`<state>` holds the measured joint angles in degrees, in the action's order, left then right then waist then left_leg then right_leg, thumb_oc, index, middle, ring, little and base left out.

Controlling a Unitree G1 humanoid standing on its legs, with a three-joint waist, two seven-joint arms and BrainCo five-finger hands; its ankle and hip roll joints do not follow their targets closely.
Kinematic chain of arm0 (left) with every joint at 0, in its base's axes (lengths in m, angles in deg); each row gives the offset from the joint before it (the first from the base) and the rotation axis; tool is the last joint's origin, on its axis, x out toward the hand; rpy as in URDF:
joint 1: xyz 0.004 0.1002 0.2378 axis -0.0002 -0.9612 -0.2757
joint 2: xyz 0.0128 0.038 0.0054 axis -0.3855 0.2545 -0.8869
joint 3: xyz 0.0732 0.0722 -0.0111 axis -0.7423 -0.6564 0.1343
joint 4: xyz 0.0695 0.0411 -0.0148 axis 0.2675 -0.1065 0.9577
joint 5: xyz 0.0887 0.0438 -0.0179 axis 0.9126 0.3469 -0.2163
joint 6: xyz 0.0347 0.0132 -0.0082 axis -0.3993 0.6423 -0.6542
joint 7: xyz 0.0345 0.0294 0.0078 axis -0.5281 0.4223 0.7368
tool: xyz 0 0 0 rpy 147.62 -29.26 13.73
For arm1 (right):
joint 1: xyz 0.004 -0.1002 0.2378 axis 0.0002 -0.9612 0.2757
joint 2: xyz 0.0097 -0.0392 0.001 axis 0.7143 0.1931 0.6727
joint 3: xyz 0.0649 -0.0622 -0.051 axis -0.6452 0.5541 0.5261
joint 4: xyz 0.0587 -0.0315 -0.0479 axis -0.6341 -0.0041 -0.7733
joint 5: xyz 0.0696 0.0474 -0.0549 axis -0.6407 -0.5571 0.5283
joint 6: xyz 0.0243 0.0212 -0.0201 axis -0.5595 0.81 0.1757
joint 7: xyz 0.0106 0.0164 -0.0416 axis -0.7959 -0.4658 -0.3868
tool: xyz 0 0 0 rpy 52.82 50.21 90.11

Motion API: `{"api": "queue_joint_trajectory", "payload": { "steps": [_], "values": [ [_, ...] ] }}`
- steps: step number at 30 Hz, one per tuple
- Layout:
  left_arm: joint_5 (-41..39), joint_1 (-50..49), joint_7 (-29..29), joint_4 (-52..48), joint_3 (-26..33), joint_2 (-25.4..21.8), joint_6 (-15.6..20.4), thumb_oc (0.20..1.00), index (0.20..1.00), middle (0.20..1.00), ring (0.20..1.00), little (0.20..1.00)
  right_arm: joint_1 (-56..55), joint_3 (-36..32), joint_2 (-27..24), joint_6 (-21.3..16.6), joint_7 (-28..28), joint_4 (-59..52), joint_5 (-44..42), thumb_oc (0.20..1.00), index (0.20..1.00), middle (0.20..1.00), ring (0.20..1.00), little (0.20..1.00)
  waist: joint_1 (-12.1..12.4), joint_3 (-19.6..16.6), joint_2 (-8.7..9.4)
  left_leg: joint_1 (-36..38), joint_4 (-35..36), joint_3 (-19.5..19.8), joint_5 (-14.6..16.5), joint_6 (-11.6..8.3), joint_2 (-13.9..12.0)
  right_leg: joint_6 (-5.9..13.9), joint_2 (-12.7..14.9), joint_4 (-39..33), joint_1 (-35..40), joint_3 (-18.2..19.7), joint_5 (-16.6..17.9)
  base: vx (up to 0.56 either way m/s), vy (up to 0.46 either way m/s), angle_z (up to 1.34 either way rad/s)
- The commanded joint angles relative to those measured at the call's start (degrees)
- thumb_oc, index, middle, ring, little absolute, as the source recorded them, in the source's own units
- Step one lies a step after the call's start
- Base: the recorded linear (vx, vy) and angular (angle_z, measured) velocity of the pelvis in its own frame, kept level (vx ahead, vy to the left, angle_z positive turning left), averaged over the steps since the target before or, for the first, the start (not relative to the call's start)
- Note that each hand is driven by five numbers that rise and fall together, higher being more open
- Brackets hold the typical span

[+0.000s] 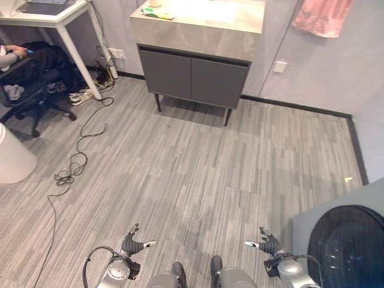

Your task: Put brush and paste in cup on sink, flatten towel.

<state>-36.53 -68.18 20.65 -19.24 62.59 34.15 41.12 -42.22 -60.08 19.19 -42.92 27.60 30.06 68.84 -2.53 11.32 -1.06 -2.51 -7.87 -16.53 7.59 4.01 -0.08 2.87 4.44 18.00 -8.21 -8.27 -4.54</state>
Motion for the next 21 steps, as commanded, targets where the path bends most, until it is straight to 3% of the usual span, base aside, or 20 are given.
{"api": "queue_joint_trajectory", "payload": {
  "steps": [1,4,5,6,7,9,14,15,16,17,18,19,21],
  "values": [
    [0.61,-0.13,-1.14,-4.13,0.64,-2.25,1.92,1.0,1.0,1.0,1.0,1.0,0.0,-0.37,-1.77,-2.05,0.98,-2.76,-0.21,1.0,1.0,1.0,1.0,1.0,-0.83,1.89,0.42,3.61,-1.22,1.74,0.65,-1.37,2.65,6.68,2.4,9.97,-3.92,3.34,7.71,0.1,0.082,0.3],
    [1.27,0.21,-0.72,-3.74,0.13,-2.63,1.91,1.0,1.0,1.0,1.0,1.0,-1.06,-0.9,-1.89,-2.44,0.85,-4.52,-0.76,1.0,1.0,1.0,1.0,1.0,-2.83,2.1,-0.02,5.74,1.24,2.95,0.2,-1.57,3.65,5.85,-1.9,8.49,-8.68,4.52,6.69,0.19,0.081,0.23],
    [1.32,0.32,-0.78,-3.58,0.11,-2.52,1.95,1.0,1.0,1.0,1.0,1.0,-1.31,-1.1,-1.98,-2.43,1.07,-4.94,-0.87,1.0,1.0,1.0,1.0,1.0,-2.99,2.12,0.01,6.47,2.01,2.82,0.37,-1.76,3.91,5.84,-1.5,6.86,-9.08,3.53,6.67,0.34,-0.008,0.17],
    [1.17,0.77,-1.22,-2.57,0.39,-2.13,1.95,1.0,1.0,1.0,1.0,1.0,-1.47,-1.51,-1.89,-2.47,1.87,-4.91,-1.25,1.0,1.0,1.0,1.0,1.0,-3.54,1.97,0.27,8.54,3.59,2.25,0.92,-2.5,4.22,5.93,2.02,-2.39,-10.21,-1.09,8.94,0.27,-0.035,0.23],
    [1.17,0.77,-1.22,-2.56,0.38,-2.1,1.96,1.0,1.0,1.0,1.0,1.0,-1.48,-1.51,-1.92,-2.47,1.87,-4.91,-1.25,1.0,1.0,1.0,1.0,1.0,-3.72,2.05,0.09,8.69,3.61,2.46,0.97,-2.53,4.05,5.93,1.93,-2.69,-9.86,-1.37,9.01,0.32,-0.089,0.3],
    [0.79,1.4,-1.38,-2.25,0.75,-1.83,1.85,1.0,1.0,1.0,1.0,1.0,-1.57,-1.74,-1.75,-2.21,2.16,-5.5,-0.53,1.0,1.0,1.0,1.0,1.0,-4.88,1.99,0.4,11.96,4.73,3.15,1.67,-4.53,3.89,7.77,4.51,-13.03,-12.08,-3.26,13.48,0.4,-0.139,0.15],
    [1.18,1.52,-1.06,-1.66,0.23,-1.57,1.61,1.0,1.0,1.0,1.0,1.0,-2.2,-1.19,-2.49,-1.74,2.16,-7.42,2.16,1.0,1.0,1.0,1.0,1.0,-5.92,1.71,0.52,15.3,5.1,3.94,2.49,-5.26,3.52,7.96,3.95,-13.79,-11.55,-2.63,14.91,0.34,-0.126,0.19],
    [2.26,2.39,-0.92,-0.35,-1.21,-0.93,1.01,1.0,1.0,1.0,1.0,1.0,-3.51,-0.82,-3.78,-1.65,1.92,-8.18,2.61,1.0,1.0,1.0,1.0,1.0,-7.1,0.2,0.38,16.82,3.05,5.47,2.48,-6.15,3.01,5.89,0.52,-11.51,-9.68,0.26,14.12,0.64,-0.377,0.38],
    [1.65,3.49,-1.05,0.97,-1.63,0.37,0.83,1.0,1.0,1.0,1.0,1.0,-3.89,-1.2,-4.89,-1.61,1.79,-8.13,2.35,1.0,1.0,1.0,1.0,1.0,-7.81,-0.74,-0.63,14.16,-6.62,6.38,-4.22,-9.92,1.05,3.82,-2.14,-12.42,-6.96,1.52,12.95,0.77,-0.497,0.75],
    [1.11,4.75,-1.36,1.86,-1.99,1.1,0.64,1.0,1.0,1.0,1.0,1.0,-3.45,-0.99,-5.37,-1.52,1.93,-7.41,2.53,1.0,1.0,1.0,1.0,1.0,-7.75,-0.76,-0.28,10.17,-14.79,6.23,-9.39,-12.07,-0.29,2.43,-2.43,-13.57,-4.87,1.42,12.29,0.4,-0.32,0.62],
    [1.11,4.78,-1.36,1.88,-1.98,1.07,0.65,1.0,1.0,1.0,1.0,1.0,-3.42,-0.98,-5.34,-1.52,1.93,-7.39,2.53,1.0,1.0,1.0,1.0,1.0,-7.91,-0.95,-0.1,9.87,-14.77,6.38,-9.59,-12.04,-0.08,2.43,-2.19,-13.66,-5.06,1.35,12.41,0.23,-0.257,0.53],
    [0.66,5.35,-1.21,1.62,-2.36,1.07,0.45,1.0,1.0,1.0,1.0,1.0,-3.19,-0.57,-6.02,-1.43,2.15,-7.49,3.07,1.0,1.0,1.0,1.0,1.0,-7.77,-0.38,0.65,6.88,-21.94,4.67,-13.12,-13.65,-2.98,1.24,-1.8,-14.67,-3.03,0.95,11.76,0.2,-0.252,0.06],
    [-0.11,6.58,-1.75,0.99,-3.05,0.92,0.53,1.0,1.0,1.0,1.0,1.0,-3.11,-0.21,-7.06,-1.12,2.67,-7.82,3.66,1.0,1.0,1.0,1.0,1.0,-6.7,0.66,2.72,1.71,-29.78,2.13,-14.47,-13.83,-4.71,-0.81,-1.33,-16.1,0.18,0.64,9.89,0.28,-0.349,-0.08]
  ]
}}
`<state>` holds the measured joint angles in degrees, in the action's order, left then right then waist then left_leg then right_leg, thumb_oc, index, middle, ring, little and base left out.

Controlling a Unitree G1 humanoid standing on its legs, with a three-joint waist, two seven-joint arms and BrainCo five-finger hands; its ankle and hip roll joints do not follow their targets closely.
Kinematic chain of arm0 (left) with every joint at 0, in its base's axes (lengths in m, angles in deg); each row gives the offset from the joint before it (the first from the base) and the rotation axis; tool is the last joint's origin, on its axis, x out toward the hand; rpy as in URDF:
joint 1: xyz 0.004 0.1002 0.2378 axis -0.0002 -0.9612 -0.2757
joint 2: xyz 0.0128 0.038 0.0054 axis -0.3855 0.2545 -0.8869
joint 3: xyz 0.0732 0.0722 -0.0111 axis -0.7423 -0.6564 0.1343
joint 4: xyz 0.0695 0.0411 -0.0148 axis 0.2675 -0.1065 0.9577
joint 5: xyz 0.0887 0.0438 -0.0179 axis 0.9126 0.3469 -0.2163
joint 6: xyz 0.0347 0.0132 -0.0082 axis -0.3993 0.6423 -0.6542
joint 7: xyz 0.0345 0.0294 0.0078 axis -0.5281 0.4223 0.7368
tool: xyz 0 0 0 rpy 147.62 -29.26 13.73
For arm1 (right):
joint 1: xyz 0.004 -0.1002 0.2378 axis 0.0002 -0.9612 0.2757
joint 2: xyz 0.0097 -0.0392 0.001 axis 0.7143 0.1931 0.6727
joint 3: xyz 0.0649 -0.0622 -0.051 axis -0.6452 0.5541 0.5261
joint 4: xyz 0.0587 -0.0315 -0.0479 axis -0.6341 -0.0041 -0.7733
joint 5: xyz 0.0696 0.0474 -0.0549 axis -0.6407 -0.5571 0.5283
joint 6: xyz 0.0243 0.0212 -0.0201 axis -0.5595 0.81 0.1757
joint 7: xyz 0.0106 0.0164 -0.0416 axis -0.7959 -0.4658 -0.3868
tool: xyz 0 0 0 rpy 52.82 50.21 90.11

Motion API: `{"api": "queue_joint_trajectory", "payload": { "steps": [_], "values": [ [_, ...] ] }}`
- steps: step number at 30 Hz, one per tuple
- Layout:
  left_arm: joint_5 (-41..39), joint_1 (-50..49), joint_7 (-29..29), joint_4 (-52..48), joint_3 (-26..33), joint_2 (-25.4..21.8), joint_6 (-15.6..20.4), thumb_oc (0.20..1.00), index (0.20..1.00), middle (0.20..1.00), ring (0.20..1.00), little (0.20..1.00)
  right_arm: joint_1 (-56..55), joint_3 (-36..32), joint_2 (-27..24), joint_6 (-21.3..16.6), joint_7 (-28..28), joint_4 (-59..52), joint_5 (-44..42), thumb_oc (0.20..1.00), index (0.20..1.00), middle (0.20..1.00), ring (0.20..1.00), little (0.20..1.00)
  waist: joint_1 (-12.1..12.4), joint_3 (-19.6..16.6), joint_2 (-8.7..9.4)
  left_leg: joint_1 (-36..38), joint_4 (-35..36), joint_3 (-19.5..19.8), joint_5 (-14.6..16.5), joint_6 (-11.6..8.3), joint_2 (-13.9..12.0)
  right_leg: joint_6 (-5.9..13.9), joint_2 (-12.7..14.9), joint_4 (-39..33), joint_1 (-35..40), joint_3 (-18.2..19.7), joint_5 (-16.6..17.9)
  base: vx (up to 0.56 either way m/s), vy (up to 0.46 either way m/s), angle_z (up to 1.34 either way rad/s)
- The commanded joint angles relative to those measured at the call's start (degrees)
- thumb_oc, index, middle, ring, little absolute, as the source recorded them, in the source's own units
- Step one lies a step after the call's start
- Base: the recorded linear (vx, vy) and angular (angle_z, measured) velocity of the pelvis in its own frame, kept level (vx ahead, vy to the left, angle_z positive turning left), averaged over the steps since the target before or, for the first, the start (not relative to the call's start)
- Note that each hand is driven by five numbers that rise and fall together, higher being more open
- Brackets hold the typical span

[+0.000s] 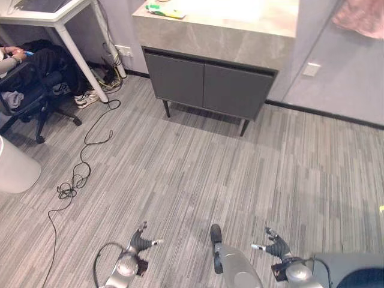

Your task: Put brush and paste in cup on sink, flatten towel.

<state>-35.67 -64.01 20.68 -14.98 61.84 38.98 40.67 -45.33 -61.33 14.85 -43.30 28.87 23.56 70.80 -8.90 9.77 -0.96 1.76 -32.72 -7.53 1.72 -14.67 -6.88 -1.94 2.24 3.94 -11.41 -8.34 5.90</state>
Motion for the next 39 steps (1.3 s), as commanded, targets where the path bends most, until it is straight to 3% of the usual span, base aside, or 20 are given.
{"api": "queue_joint_trajectory", "payload": {
  "steps": [1,2,4,6,7,9,13,17,18,19,22,24,26,27,28,30,32,36,37,39],
  "values": [
    [-1.05,3.2,-1.92,-3.64,-3.11,-3.8,1.03,1.0,1.0,1.0,1.0,1.0,0.37,1.28,-2.83,-0.54,1.82,-0.69,1.91,1.0,1.0,1.0,1.0,1.0,0.24,2.74,3.07,-5.27,-5.28,-8.55,-8.23,5.06,0.59,3.61,0.81,-2.72,4.88,0.91,-1.16,0.38,-0.32,0.09],
    [-0.26,4.31,-2.47,-3.59,-3.82,-3.72,1.09,1.0,1.0,1.0,1.0,1.0,1.04,1.62,-3.73,-0.03,2.84,0.02,3.41,1.0,1.0,1.0,1.0,1.0,1.03,3.08,3.62,-9.24,-2.6,-12.52,-6.82,5.87,-1.51,3.63,1.51,-3.25,7.66,-0.01,-2.55,0.29,-0.192,0.22],
    [-0.26,4.32,-2.48,-3.6,-3.84,-3.73,1.08,1.0,1.0,1.0,1.0,1.0,1.02,1.6,-3.7,-0.02,2.85,0.01,3.42,1.0,1.0,1.0,1.0,1.0,1.03,3.09,3.53,-9.39,-2.9,-12.46,-6.62,5.87,-1.65,3.65,1.41,-3.23,7.65,-0.06,-2.59,0.23,-0.068,0.19],
    [-0.47,4.78,-4.36,-2.77,-2.33,-3.9,1.08,1.0,1.0,1.0,1.0,1.0,1.36,2.0,-4.67,0.02,3.37,-0.27,4.95,1.0,1.0,1.0,1.0,1.0,1.5,2.74,2.27,-13.29,14.91,-16.52,-7.02,7.05,-4.8,5.24,1.03,-3.3,10.78,-0.19,-5.21,0.6,0.077,0.22],
    [-0.51,4.26,-4.95,-2.24,-1.57,-3.82,1.0,1.0,1.0,1.0,1.0,1.0,1.46,2.8,-4.76,-0.04,3.74,-0.19,6.26,1.0,1.0,1.0,1.0,1.0,2.33,2.8,0.98,-12.64,28.39,-13.5,-12.28,6.61,-5.17,6.06,0.44,-2.9,12.6,1.36,-7.17,0.63,0.215,-0.15],
    [-0.72,3.9,-5.62,-1.53,-1.04,-3.75,0.95,1.0,1.0,1.0,1.0,1.0,2.12,3.59,-4.71,-0.14,3.84,0.11,6.89,1.0,1.0,1.0,1.0,1.0,2.89,2.72,0.57,-12.25,36.2,-10.38,-15.14,6.27,-6.69,6.48,0.51,-2.03,14.29,3.08,-9.04,0.45,0.164,-0.47],
    [-1.0,2.46,-5.74,-1.83,-0.06,-4.25,1.01,1.0,1.0,1.0,1.0,1.0,2.6,3.97,-4.09,-0.04,3.43,0.09,7.31,1.0,1.0,1.0,1.0,1.0,4.16,1.71,-0.01,-13.02,36.66,-7.64,-17.26,5.31,-8.53,7.08,0.5,-1.09,17.02,6.52,-11.47,0.52,0.18,-0.91],
    [-0.34,1.32,-5.65,-2.53,-0.28,-5.48,1.2,1.0,1.0,1.0,1.0,1.0,1.93,3.79,-3.43,0.23,3.02,-0.9,7.56,1.0,1.0,1.0,1.0,1.0,6.33,0.06,0.48,-16.71,28.32,-5.28,-13.9,7.05,-5.07,8.15,3.48,1.36,20.64,9.12,-14.09,0.41,0.204,-0.88],
    [0.06,1.3,-5.52,-2.48,-0.6,-5.95,1.16,1.0,1.0,1.0,1.0,1.0,1.68,3.27,-2.94,0.36,3.11,-0.81,7.54,1.0,1.0,1.0,1.0,1.0,6.32,-0.32,1.2,-16.69,26.61,-6.32,-11.99,8.11,-3.31,9.08,5.1,2.62,20.63,9.37,-13.22,0.54,0.423,-0.2],
    [1.27,0.68,-5.57,-3.1,-0.85,-6.68,1.18,1.0,1.0,1.0,1.0,1.0,0.74,2.61,-2.45,0.56,2.82,-1.37,7.4,1.0,1.0,1.0,1.0,1.0,6.32,-0.9,1.88,-15.99,25.42,-8.63,-9.13,10.13,-0.39,10.64,8.19,6.21,18.52,10.16,-6.95,0.52,0.468,-0.05],
    [1.53,0.69,-5.68,-3.67,-0.83,-7.34,1.16,1.0,1.0,1.0,1.0,1.0,0.94,3.03,-2.51,0.7,2.64,-2.59,7.75,1.0,1.0,1.0,1.0,1.0,6.25,-0.5,1.27,-13.96,26.95,-10.34,-8.16,11.57,1.28,10.28,9.63,12.03,14.0,11.58,-0.06,0.26,0.322,-0.27],
    [2.09,0.64,-5.21,-6.29,-1.1,-8.89,1.27,1.0,1.0,1.0,1.0,1.0,1.47,3.8,-2.6,0.55,2.61,-4.92,8.4,1.0,1.0,1.0,1.0,1.0,5.64,1.54,0.31,-11.67,29.39,-11.27,-7.6,12.91,2.17,10.37,8.55,20.31,7.71,11.07,3.87,0.2,0.347,-0.44],
    [4.34,2.01,-4.92,-6.61,-2.31,-10.28,1.39,1.0,1.0,1.0,1.0,1.0,2.11,4.14,-2.87,-0.2,2.95,-7.16,9.07,1.0,1.0,1.0,1.0,1.0,3.39,3.51,-0.64,-9.22,31.76,-11.53,-6.64,13.43,2.91,10.62,2.07,25.22,2.04,11.36,-0.39,0.22,0.316,-0.13],
    [5.21,2.76,-5.21,-5.54,-2.39,-10.75,1.36,1.0,1.0,1.0,1.0,1.0,2.06,4.11,-2.88,-0.68,3.05,-9.29,8.83,1.0,1.0,1.0,1.0,1.0,2.69,4.02,-0.64,-7.0,32.91,-12.98,-5.37,13.73,3.77,10.5,0.79,23.11,-0.94,7.08,-4.57,0.24,0.281,0.08],
    [5.21,2.77,-5.22,-5.52,-2.4,-10.74,1.37,1.0,1.0,1.0,1.0,1.0,2.04,4.1,-2.89,-0.66,3.04,-9.32,8.83,1.0,1.0,1.0,1.0,1.0,2.63,4.12,-0.6,-6.88,32.94,-12.93,-5.37,13.74,3.84,10.51,0.85,23.18,-0.84,7.03,-4.67,0.27,0.26,-0.06],
    [5.08,2.63,-5.13,-4.9,-2.03,-10.49,1.3,1.0,1.0,1.0,1.0,1.0,2.04,4.27,-3.14,-0.77,3.04,-10.78,8.69,1.0,1.0,1.0,1.0,1.0,2.61,4.01,-1.04,-3.92,34.34,-14.38,-4.39,13.0,3.94,9.23,2.58,15.43,-1.25,-0.91,-7.41,0.24,0.102,-0.18],
    [5.18,2.05,-4.66,-4.18,-1.86,-9.81,1.45,1.0,1.0,1.0,1.0,1.0,1.66,3.85,-3.13,-0.82,3.44,-10.44,8.79,1.0,1.0,1.0,1.0,1.0,1.65,3.62,-1.24,-0.49,35.81,-14.88,-2.64,12.51,5.36,9.59,1.23,4.97,-4.11,-0.04,-3.56,0.41,0.024,-0.37],
    [4.95,2.08,-4.22,-2.89,-1.53,-8.11,1.06,1.0,1.0,1.0,1.0,1.0,1.5,3.5,-3.42,0.0,3.56,-11.26,10.69,1.0,1.0,1.0,1.0,1.0,0.79,3.73,-0.99,3.01,35.04,-14.75,0.52,11.76,5.56,11.72,5.79,-1.3,-6.0,-4.14,2.0,0.35,-0.076,-0.02],
    [6.72,2.31,-3.42,-1.47,-2.9,-7.51,0.72,1.0,1.0,1.0,1.0,1.0,0.74,3.61,-4.08,0.23,3.24,-10.67,11.42,1.0,1.0,1.0,1.0,1.0,-0.12,2.85,-0.39,4.67,32.75,-13.53,2.76,11.5,5.87,10.92,4.39,-1.51,-4.14,-0.04,2.26,0.52,-0.201,0.27],
    [7.74,3.21,-3.14,-0.01,-4.1,-6.01,0.26,1.0,1.0,1.0,1.0,1.0,1.18,3.71,-6.7,0.24,3.42,-10.34,13.41,1.0,1.0,1.0,1.0,1.0,-0.16,2.47,-0.95,3.58,23.8,-12.21,2.21,10.18,4.44,8.79,2.36,-1.01,-1.39,0.81,1.27,0.37,-0.213,0.36]
  ]
}}
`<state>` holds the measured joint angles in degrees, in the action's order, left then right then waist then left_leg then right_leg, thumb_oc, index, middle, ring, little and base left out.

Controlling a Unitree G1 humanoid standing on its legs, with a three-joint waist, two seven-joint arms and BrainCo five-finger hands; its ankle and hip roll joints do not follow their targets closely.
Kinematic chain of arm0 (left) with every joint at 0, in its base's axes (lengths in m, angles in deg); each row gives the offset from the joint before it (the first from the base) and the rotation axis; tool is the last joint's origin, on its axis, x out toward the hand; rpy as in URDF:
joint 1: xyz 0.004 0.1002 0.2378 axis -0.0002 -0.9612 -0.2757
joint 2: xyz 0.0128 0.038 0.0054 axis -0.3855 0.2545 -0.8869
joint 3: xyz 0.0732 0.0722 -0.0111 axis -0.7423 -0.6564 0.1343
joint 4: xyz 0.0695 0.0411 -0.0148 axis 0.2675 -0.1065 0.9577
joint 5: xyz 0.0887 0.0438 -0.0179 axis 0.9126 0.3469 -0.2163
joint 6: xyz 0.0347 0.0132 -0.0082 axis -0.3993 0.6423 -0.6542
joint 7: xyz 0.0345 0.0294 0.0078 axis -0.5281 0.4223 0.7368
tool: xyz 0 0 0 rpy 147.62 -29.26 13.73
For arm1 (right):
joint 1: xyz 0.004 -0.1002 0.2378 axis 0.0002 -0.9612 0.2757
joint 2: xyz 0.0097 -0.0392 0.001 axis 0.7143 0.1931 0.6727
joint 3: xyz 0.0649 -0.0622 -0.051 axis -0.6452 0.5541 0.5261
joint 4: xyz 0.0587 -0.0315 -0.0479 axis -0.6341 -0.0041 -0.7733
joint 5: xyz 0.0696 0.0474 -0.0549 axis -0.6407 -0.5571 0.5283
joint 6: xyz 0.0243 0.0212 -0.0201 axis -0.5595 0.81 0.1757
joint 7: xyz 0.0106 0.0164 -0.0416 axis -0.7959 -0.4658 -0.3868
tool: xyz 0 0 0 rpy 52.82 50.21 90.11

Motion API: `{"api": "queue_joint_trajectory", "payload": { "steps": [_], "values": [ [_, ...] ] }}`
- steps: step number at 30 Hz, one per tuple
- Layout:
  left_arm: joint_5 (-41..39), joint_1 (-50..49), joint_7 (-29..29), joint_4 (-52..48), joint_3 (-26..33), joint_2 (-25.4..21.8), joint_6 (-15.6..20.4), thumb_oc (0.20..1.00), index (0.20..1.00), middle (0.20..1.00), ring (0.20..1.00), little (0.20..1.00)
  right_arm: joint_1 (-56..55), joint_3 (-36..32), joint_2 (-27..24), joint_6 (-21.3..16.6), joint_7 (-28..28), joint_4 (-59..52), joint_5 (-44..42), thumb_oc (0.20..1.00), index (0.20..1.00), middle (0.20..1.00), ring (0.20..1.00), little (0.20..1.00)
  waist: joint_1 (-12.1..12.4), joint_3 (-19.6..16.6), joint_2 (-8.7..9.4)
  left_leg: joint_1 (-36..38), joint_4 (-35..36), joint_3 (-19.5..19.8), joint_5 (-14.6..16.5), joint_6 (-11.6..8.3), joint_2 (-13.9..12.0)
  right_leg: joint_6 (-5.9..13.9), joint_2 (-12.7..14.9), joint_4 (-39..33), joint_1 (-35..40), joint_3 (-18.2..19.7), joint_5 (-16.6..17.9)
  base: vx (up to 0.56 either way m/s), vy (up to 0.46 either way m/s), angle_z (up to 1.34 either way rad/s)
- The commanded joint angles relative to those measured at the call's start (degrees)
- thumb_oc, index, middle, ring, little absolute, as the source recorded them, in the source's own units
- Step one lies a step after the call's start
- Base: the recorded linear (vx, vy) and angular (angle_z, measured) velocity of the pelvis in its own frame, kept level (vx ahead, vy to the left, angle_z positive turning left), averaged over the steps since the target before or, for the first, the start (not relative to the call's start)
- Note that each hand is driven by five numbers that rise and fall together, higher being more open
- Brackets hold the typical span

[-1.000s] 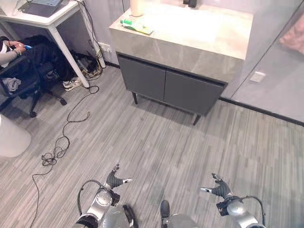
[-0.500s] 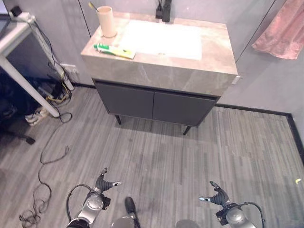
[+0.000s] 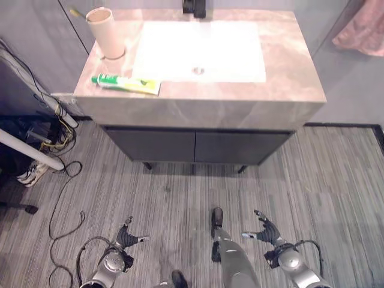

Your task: Put brush and paste in cup on sink, flatten towel.

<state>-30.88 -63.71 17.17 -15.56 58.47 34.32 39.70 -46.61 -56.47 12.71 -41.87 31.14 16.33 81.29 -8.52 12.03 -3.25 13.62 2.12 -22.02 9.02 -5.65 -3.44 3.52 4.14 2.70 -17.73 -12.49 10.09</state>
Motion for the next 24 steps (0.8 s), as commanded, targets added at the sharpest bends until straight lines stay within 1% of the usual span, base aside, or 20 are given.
{"api": "queue_joint_trajectory", "payload": {
  "steps": [1,2,3,4,7,8,9,10,11,12,13,14,15,16,18,19,20,22,23,24],
  "values": [
    [2.95,2.94,0.36,0.59,-0.74,-1.32,1.24,1.0,1.0,1.0,1.0,1.0,2.45,-1.16,-4.58,-1.19,1.14,-3.12,2.91,1.0,1.0,1.0,1.0,1.0,-0.58,0.24,1.29,-8.34,-11.19,2.33,-5.01,1.13,0.92,3.3,0.43,0.22,4.98,4.9,-2.93,0.32,-0.278,-0.01],
    [1.99,3.21,0.54,1.63,-0.31,-0.37,0.87,1.0,1.0,1.0,1.0,1.0,1.97,-1.53,-5.62,-1.01,0.9,-3.17,3.44,1.0,1.0,1.0,1.0,1.0,-0.72,-0.11,1.35,-9.96,-18.21,3.16,-8.26,-0.76,-0.86,1.55,-0.48,-0.16,7.22,4.57,-4.23,0.33,-0.348,-0.33],
    [1.12,3.88,0.68,2.22,-0.43,0.25,0.54,1.0,1.0,1.0,1.0,1.0,1.98,-1.6,-6.56,-0.72,1.25,-3.02,4.37,1.0,1.0,1.0,1.0,1.0,-0.28,0.53,1.67,-12.95,-27.47,4.35,-12.71,-3.65,-3.05,-0.23,-1.09,-0.61,9.91,4.34,-5.86,0.4,-0.421,-0.32],
    [0.61,4.33,0.61,2.19,-0.49,0.48,0.42,1.0,1.0,1.0,1.0,1.0,2.01,-1.57,-6.8,-0.6,1.26,-2.69,4.38,1.0,1.0,1.0,1.0,1.0,-0.19,0.61,2.36,-14.35,-30.03,4.42,-14.52,-4.3,-3.46,-0.88,-0.82,-1.14,10.76,4.35,-6.46,0.24,-0.261,-0.16],
    [0.4,5.13,0.57,1.96,-1.39,0.73,0.7,1.0,1.0,1.0,1.0,1.0,2.24,-1.44,-7.03,-0.33,1.6,-1.62,4.47,1.0,1.0,1.0,1.0,1.0,0.0,1.06,2.46,-16.76,-31.18,3.59,-15.47,-4.59,-4.52,-1.32,-0.74,-2.7,12.82,4.12,-7.06,0.14,-0.096,-0.14],
    [0.34,5.4,0.46,2.08,-1.52,0.94,0.78,1.0,1.0,1.0,1.0,1.0,2.23,-1.61,-7.04,-0.16,1.91,-0.92,4.44,1.0,1.0,1.0,1.0,1.0,0.09,1.1,2.4,-18.02,-29.91,1.91,-15.29,-4.32,-5.02,-1.08,-0.29,-3.54,13.74,3.75,-7.11,0.24,-0.052,0.04],
    [0.2,5.48,0.35,1.93,-1.51,1.22,0.77,1.0,1.0,1.0,1.0,1.0,1.87,-2.21,-6.71,0.12,2.26,-0.25,3.78,1.0,1.0,1.0,1.0,1.0,-0.24,0.99,1.95,-19.36,-27.06,-1.15,-13.98,-4.74,-6.78,-0.36,0.08,-4.29,15.03,2.93,-7.88,0.2,0.023,0.11],
    [0.05,5.33,0.16,1.63,-1.51,1.49,0.64,1.0,1.0,1.0,1.0,1.0,1.75,-2.58,-6.61,0.43,2.55,0.11,3.42,1.0,1.0,1.0,1.0,1.0,-0.11,0.99,1.81,-19.61,-24.44,-3.84,-13.68,-3.53,-7.04,0.08,0.84,-4.63,14.97,2.77,-7.25,0.2,0.088,0.26],
    [-0.05,5.29,-0.18,1.75,-1.37,1.53,0.73,1.0,1.0,1.0,1.0,1.0,1.89,-2.66,-6.47,0.51,2.87,0.36,3.44,1.0,1.0,1.0,1.0,1.0,-0.29,0.92,1.36,-19.99,-20.98,-4.46,-13.36,-3.22,-7.19,0.55,1.07,-4.63,14.78,2.98,-7.46,0.21,0.248,0.33],
    [-0.4,4.6,-1.16,2.2,-0.85,1.97,0.6,1.0,1.0,1.0,1.0,1.0,2.78,-1.8,-6.21,0.5,3.19,1.29,3.79,1.0,1.0,1.0,1.0,1.0,0.03,0.72,0.33,-20.54,-12.38,-2.69,-12.84,-2.1,-6.14,1.57,1.6,-4.12,14.49,4.07,-8.18,0.19,0.208,0.25],
    [-0.39,4.59,-1.17,2.2,-0.83,1.99,0.61,1.0,1.0,1.0,1.0,1.0,2.81,-1.76,-6.21,0.48,3.2,1.34,3.79,1.0,1.0,1.0,1.0,1.0,-0.02,0.72,0.37,-20.41,-12.12,-2.7,-12.96,-2.06,-6.0,1.61,1.7,-4.08,14.5,4.05,-8.22,0.32,0.291,-0.01],
    [-0.41,4.05,-2.0,3.86,-0.47,2.53,0.47,1.0,1.0,1.0,1.0,1.0,3.37,-0.44,-6.05,0.48,3.0,1.31,4.37,1.0,1.0,1.0,1.0,1.0,0.82,0.68,-0.31,-21.35,-5.85,2.59,-15.86,-2.21,-6.62,2.06,1.76,-3.68,15.28,5.7,-9.13,0.18,0.134,-0.3],
    [-0.4,4.08,-2.01,3.89,-0.45,2.54,0.48,1.0,1.0,1.0,1.0,1.0,3.41,-0.43,-6.05,0.48,3.01,1.32,4.37,1.0,1.0,1.0,1.0,1.0,0.81,0.59,-0.34,-21.43,-5.62,2.58,-16.12,-2.2,-6.61,2.02,1.73,-3.69,15.09,5.71,-9.02,0.29,0.212,-0.35],
    [-0.46,3.82,-2.13,4.48,-0.38,2.71,0.41,1.0,1.0,1.0,1.0,1.0,3.95,0.39,-6.02,0.46,2.99,1.82,4.8,1.0,1.0,1.0,1.0,1.0,1.3,0.72,-0.53,-22.09,-3.75,5.08,-18.02,-2.7,-7.81,2.25,2.04,-3.49,15.88,6.44,-9.77,0.2,0.139,-0.64],
    [-0.91,3.43,-2.32,5.68,0.07,2.75,0.29,1.0,1.0,1.0,1.0,1.0,4.56,1.16,-5.7,0.44,2.82,1.93,4.75,1.0,1.0,1.0,1.0,1.0,1.92,0.66,-0.53,-22.69,-2.29,7.52,-19.82,-3.22,-9.46,2.71,2.63,-2.94,16.88,7.73,-11.12,0.27,0.206,-0.62],
    [-0.91,3.46,-2.32,5.69,0.09,2.75,0.3,1.0,1.0,1.0,1.0,1.0,4.6,1.16,-5.7,0.44,2.82,1.94,4.75,1.0,1.0,1.0,1.0,1.0,1.96,0.59,-0.59,-22.84,-2.25,7.51,-19.94,-3.22,-9.54,2.67,2.55,-2.97,16.71,7.76,-10.99,0.26,0.204,-0.31],
    [-1.45,3.35,-2.34,6.29,0.29,2.63,0.24,1.0,1.0,1.0,1.0,1.0,4.97,1.59,-5.61,0.46,2.68,1.78,4.78,1.0,1.0,1.0,1.0,1.0,2.75,0.66,-0.36,-22.59,-3.61,9.27,-19.55,-3.28,-9.41,2.6,2.82,-2.14,17.53,8.86,-12.04,0.22,0.183,-0.3],
    [-1.25,3.1,-2.01,6.43,0.22,2.49,0.18,1.0,1.0,1.0,1.0,1.0,4.95,1.42,-5.27,0.72,2.44,1.39,5.08,1.0,1.0,1.0,1.0,1.0,3.03,-0.2,-0.14,-22.97,-5.82,9.01,-17.13,-2.69,-8.29,3.43,4.06,-1.78,18.51,9.34,-12.59,0.32,0.354,-0.41],
    [-0.26,3.23,-1.81,6.01,-0.95,2.0,0.37,1.0,1.0,1.0,1.0,1.0,4.9,0.66,-4.72,1.04,2.61,1.65,4.52,1.0,1.0,1.0,1.0,1.0,3.28,-0.72,0.47,-23.96,-8.95,8.14,-13.99,-1.15,-5.63,4.8,6.7,-1.13,19.35,10.42,-12.15,0.37,0.546,-0.33],
    [0.55,3.46,-1.51,4.56,-1.61,0.77,0.66,1.0,1.0,1.0,1.0,1.0,4.64,-0.22,-4.23,1.14,2.52,0.75,3.49,1.0,1.0,1.0,1.0,1.0,3.39,-1.03,0.82,-24.15,-10.24,7.12,-12.01,-0.04,-4.04,5.6,8.57,0.04,18.58,11.4,-11.07,0.29,0.462,-0.19]
  ]
}}
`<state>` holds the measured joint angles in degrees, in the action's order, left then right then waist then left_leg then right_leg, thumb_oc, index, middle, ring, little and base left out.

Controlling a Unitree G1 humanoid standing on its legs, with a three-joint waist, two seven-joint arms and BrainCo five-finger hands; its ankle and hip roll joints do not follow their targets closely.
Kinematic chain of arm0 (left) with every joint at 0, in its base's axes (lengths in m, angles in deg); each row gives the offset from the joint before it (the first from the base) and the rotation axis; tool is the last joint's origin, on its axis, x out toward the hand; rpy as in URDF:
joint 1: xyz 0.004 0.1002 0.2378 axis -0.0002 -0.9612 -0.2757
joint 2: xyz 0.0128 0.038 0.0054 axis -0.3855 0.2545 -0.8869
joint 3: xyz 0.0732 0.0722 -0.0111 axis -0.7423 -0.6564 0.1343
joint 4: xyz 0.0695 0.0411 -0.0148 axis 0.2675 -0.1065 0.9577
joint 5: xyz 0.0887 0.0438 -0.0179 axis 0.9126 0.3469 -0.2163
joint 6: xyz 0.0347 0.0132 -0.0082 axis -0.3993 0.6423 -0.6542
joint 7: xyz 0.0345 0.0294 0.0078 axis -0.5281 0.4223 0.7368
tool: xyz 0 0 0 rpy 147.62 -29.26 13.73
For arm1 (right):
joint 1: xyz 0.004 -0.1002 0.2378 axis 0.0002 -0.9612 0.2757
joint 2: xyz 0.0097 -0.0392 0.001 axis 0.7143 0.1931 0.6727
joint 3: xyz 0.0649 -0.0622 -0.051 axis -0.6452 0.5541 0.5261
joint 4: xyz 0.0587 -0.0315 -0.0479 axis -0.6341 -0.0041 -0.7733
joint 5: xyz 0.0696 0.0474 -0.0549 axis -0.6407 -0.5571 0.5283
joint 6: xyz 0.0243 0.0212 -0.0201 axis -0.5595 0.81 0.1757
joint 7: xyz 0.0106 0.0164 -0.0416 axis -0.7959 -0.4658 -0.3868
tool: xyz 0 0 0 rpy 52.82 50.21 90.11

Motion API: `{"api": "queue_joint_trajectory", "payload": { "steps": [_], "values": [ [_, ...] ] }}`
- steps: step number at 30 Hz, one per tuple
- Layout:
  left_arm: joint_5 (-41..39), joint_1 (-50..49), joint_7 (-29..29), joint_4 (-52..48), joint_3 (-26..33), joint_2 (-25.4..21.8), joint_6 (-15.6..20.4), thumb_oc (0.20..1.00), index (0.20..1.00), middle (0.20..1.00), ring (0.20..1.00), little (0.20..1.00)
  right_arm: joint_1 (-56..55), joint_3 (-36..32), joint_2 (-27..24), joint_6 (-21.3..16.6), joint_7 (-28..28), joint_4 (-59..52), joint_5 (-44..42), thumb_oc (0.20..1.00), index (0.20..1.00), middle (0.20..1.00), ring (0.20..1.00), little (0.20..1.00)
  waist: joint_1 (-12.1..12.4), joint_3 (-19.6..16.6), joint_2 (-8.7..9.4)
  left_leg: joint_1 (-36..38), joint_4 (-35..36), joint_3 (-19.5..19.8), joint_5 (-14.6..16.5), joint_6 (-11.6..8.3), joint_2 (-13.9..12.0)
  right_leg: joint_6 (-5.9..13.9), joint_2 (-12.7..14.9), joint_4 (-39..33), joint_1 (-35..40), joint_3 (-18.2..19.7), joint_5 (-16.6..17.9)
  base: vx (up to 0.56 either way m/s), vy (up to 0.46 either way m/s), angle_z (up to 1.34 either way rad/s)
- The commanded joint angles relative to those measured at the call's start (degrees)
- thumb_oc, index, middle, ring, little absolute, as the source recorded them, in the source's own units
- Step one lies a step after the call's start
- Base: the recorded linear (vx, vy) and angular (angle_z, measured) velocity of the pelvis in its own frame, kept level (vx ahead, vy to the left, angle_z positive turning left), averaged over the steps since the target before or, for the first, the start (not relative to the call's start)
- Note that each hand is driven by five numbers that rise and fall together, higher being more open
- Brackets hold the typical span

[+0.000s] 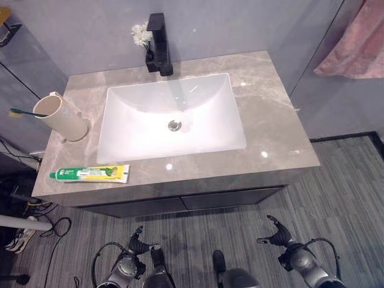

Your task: Put brush and paste in cup on sink, flatten towel.

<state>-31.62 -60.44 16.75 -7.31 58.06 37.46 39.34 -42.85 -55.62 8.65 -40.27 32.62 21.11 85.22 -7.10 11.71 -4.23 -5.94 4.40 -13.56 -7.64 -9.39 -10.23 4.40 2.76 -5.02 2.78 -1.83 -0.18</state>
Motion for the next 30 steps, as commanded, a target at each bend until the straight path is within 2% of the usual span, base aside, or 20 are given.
{"api": "queue_joint_trajectory", "payload": {
  "steps": [1,2,3,4,5,6,8,9,10,11,12,13,14,16,18,22,23,24,25,30],
  "values": [
    [1.28,0.16,-1.07,-3.74,-1.22,-2.41,0.99,1.0,1.0,1.0,1.0,1.0,0.84,-1.1,-0.15,-0.44,1.03,-4.07,-0.44,1.0,1.0,1.0,1.0,1.0,2.11,-0.77,1.88,-4.62,-12.62,-1.48,4.76,3.75,2.8,4.79,10.04,7.8,-2.03,0.87,-0.83,0.21,0.449,-0.11],
    [2.41,0.32,-0.86,-5.54,-2.12,-3.52,1.26,1.0,1.0,1.0,1.0,1.0,1.0,-1.5,0.18,-0.52,0.86,-5.01,-0.96,1.0,1.0,1.0,1.0,1.0,2.42,-0.8,2.05,-4.68,-13.6,-2.75,6.82,5.1,4.61,5.77,12.32,9.89,-3.58,1.11,1.12,0.1,0.253,-0.2],
    [2.41,0.31,-0.86,-5.54,-2.13,-3.52,1.26,1.0,1.0,1.0,1.0,1.0,1.0,-1.51,0.18,-0.52,0.86,-5.01,-0.96,1.0,1.0,1.0,1.0,1.0,2.46,-0.84,2.05,-4.7,-13.6,-2.79,6.82,5.1,4.61,5.77,12.32,9.92,-3.64,1.16,1.11,0.17,0.484,-0.26],
    [3.95,0.28,-0.77,-7.69,-2.82,-5.15,1.51,1.0,1.0,1.0,1.0,1.0,1.73,-1.07,0.36,-0.71,0.98,-5.85,-0.56,1.0,1.0,1.0,1.0,1.0,2.64,-0.14,2.25,-3.68,-13.26,-4.12,8.12,6.28,6.14,6.18,13.98,13.05,-5.84,0.53,4.98,0.08,0.306,-0.21],
    [4.31,0.2,-0.82,-8.74,-2.74,-5.99,1.68,1.0,1.0,1.0,1.0,1.0,2.07,-0.97,0.37,-1.02,1.05,-7.1,-0.57,1.0,1.0,1.0,1.0,1.0,2.73,0.16,2.22,-3.19,-12.44,-4.77,7.99,6.52,6.46,6.19,13.94,13.81,-7.13,-0.25,6.6,0.08,0.306,-0.28],
    [4.31,0.17,-0.79,-8.8,-2.72,-6.04,1.65,1.0,1.0,1.0,1.0,1.0,2.06,-0.97,0.38,-0.99,1.03,-7.15,-0.57,1.0,1.0,1.0,1.0,1.0,2.82,0.13,2.26,-3.15,-12.29,-4.88,7.92,6.54,6.48,6.21,13.94,13.83,-7.24,-0.12,6.64,0.04,0.27,-0.36],
    [4.72,-0.17,-0.88,-10.06,-2.68,-7.17,1.83,1.0,1.0,1.0,1.0,1.0,2.58,-1.0,0.79,-1.39,1.29,-8.14,-1.04,1.0,1.0,1.0,1.0,1.0,3.07,0.89,2.08,-1.6,-10.55,-5.86,8.17,7.21,7.12,5.94,13.41,16.64,-8.76,-2.37,7.29,0.07,0.295,-0.31],
    [5.25,-0.64,-0.38,-10.32,-2.71,-7.97,2.11,1.0,1.0,1.0,1.0,1.0,2.66,-0.9,1.05,-2.01,0.95,-9.04,-1.53,1.0,1.0,1.0,1.0,1.0,2.33,0.95,1.92,0.06,-9.13,-5.63,8.57,7.71,8.11,5.54,9.0,19.69,-10.28,-0.58,4.8,0.08,0.189,-0.14],
    [5.25,-0.64,-0.38,-10.33,-2.69,-7.98,2.11,1.0,1.0,1.0,1.0,1.0,2.68,-0.89,1.06,-2.01,0.95,-9.05,-1.53,1.0,1.0,1.0,1.0,1.0,2.43,0.84,1.9,-0.09,-9.05,-5.74,8.41,7.7,8.04,5.48,8.91,19.65,-10.5,-0.49,4.96,0.13,0.257,-0.1],
    [5.6,-0.98,-0.03,-11.0,-2.82,-8.52,2.25,1.0,1.0,1.0,1.0,1.0,2.46,-0.84,1.08,-2.18,0.87,-8.88,-1.67,1.0,1.0,1.0,1.0,1.0,2.39,0.77,1.78,0.74,-8.43,-5.63,8.44,7.94,8.42,5.26,7.33,20.22,-11.36,-0.07,3.76,0.09,0.134,0.06],
    [6.71,-1.54,0.5,-12.42,-3.28,-9.37,2.43,1.0,1.0,1.0,1.0,1.0,2.36,-0.65,0.94,-2.44,0.68,-9.24,-1.67,1.0,1.0,1.0,1.0,1.0,2.35,0.64,1.44,1.61,-7.45,-5.56,8.17,7.95,8.62,4.88,5.75,19.89,-12.05,0.03,2.47,0.18,0.19,-0.01],
    [10.34,-2.48,2.36,-20.22,-4.89,-13.16,2.66,1.0,1.0,1.0,1.0,1.0,2.03,-0.88,0.05,-2.5,0.51,-10.37,-0.86,1.0,1.0,1.0,1.0,1.0,2.71,1.24,1.33,3.08,-5.75,-5.0,8.18,7.78,9.13,4.71,5.11,16.06,-13.52,-1.37,2.11,0.15,0.075,0.07],
    [11.49,-2.96,3.01,-24.45,-5.21,-15.24,3.25,1.0,1.0,1.0,1.0,1.0,2.36,-1.19,-0.32,-2.39,0.75,-10.51,-0.03,1.0,1.0,1.0,1.0,1.0,3.1,1.52,1.3,3.3,-5.51,-4.93,8.23,7.47,8.76,5.57,7.24,13.44,-14.1,-2.76,3.93,0.1,0.01,0.02],
    [11.9,-3.72,4.11,-28.71,-5.24,-17.24,3.93,1.0,1.0,1.0,1.0,1.0,2.6,-1.56,-0.54,-2.41,0.83,-10.23,0.67,1.0,1.0,1.0,1.0,1.0,3.13,1.71,1.3,3.41,-5.63,-4.28,8.34,7.29,8.55,6.04,8.16,11.48,-13.96,-2.91,5.02,0.04,-0.085,0.26],
    [12.69,-5.12,5.4,-32.46,-4.85,-20.04,5.01,1.0,1.0,1.0,1.0,1.0,2.2,-2.07,-0.49,-2.42,0.54,-8.86,1.5,1.0,1.0,1.0,1.0,1.0,3.15,1.62,1.83,3.52,-6.26,-3.14,8.53,7.26,8.98,6.75,8.72,10.84,-13.08,-1.96,5.82,0.04,-0.057,0.43],
    [12.68,-5.17,5.43,-32.52,-4.81,-20.09,4.98,1.0,1.0,1.0,1.0,1.0,2.21,-2.04,-0.45,-2.43,0.55,-8.85,1.5,1.0,1.0,1.0,1.0,1.0,3.08,1.65,1.87,3.55,-6.26,-3.09,8.52,7.27,8.99,6.75,8.74,10.81,-13.01,-2.02,5.81,0.02,-0.056,0.38],
    [16.51,-8.56,4.83,-38.7,-4.67,-25.63,8.17,1.0,1.0,1.0,1.0,1.0,3.03,-1.5,-1.77,-3.04,-0.17,-4.95,2.58,1.0,1.0,1.0,1.0,1.0,6.04,0.37,2.85,3.75,-6.72,-1.82,8.94,6.56,8.83,7.02,9.58,7.38,-10.03,-2.47,6.43,0.06,-0.332,-0.2],
    [17.93,-10.11,4.22,-39.18,-4.9,-27.23,9.0,1.0,1.0,1.0,1.0,1.0,4.09,-0.69,-1.73,-3.21,0.07,-1.5,3.09,1.0,1.0,1.0,1.0,1.0,7.25,-0.04,3.06,3.11,-7.07,-0.61,8.51,5.93,8.52,6.9,9.22,5.26,-8.31,-3.18,6.04,0.07,-0.335,-0.09],
    [18.0,-10.24,4.16,-39.2,-4.82,-27.29,9.04,1.0,1.0,1.0,1.0,1.0,4.2,-0.59,-1.61,-3.33,0.12,-1.3,3.11,1.0,1.0,1.0,1.0,1.0,7.03,-0.04,3.1,3.1,-7.11,-0.41,8.5,5.88,8.49,6.86,9.2,5.0,-8.08,-3.42,6.12,0.0,-0.188,0.27],
    [15.91,-17.22,4.73,-44.19,-2.14,-31.09,10.75,1.0,1.0,1.0,1.0,1.0,4.42,0.44,-1.02,-3.02,0.4,4.28,4.06,1.0,1.0,1.0,1.0,1.0,10.11,-0.82,2.17,2.94,-4.55,4.01,5.64,4.34,7.36,6.0,8.65,4.26,-5.26,-8.16,4.55,0.02,-0.179,0.62]
  ]
}}
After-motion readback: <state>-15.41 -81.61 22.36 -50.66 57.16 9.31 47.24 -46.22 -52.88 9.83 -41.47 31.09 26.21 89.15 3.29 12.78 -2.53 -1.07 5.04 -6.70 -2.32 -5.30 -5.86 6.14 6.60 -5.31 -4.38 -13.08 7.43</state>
